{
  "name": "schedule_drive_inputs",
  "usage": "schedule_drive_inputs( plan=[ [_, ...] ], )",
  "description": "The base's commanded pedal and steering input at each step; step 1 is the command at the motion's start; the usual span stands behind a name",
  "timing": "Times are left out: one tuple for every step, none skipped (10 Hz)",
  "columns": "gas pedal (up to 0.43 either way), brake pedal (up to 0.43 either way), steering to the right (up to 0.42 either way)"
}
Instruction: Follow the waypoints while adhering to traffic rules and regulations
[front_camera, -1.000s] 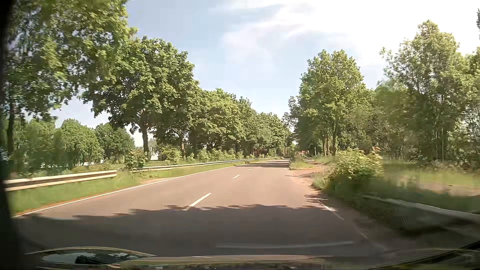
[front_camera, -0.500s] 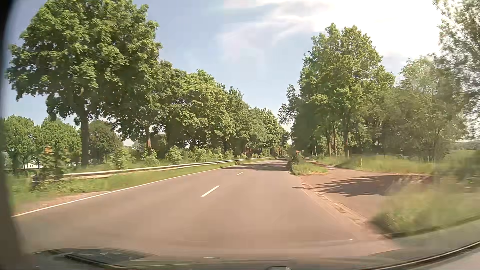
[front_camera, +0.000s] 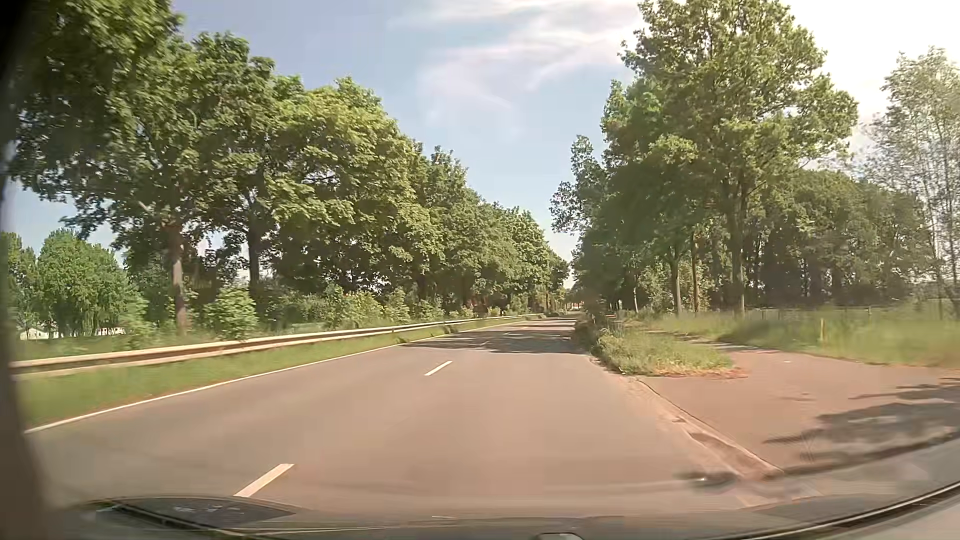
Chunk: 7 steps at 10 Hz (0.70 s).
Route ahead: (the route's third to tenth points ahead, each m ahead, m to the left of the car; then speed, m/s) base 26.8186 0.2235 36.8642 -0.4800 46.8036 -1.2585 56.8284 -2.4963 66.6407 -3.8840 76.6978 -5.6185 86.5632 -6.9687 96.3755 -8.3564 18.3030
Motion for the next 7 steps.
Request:
schedule_drive_inputs(
  plan=[
    [0.209, 0.0, 0.011],
    [0.209, 0.0, 0.011],
    [0.209, 0.0, 0.011],
    [0.209, 0.0, 0.01],
    [0.209, 0.0, 0.01],
    [0.209, 0.0, 0.009],
    [0.209, 0.0, 0.009]
  ],
)
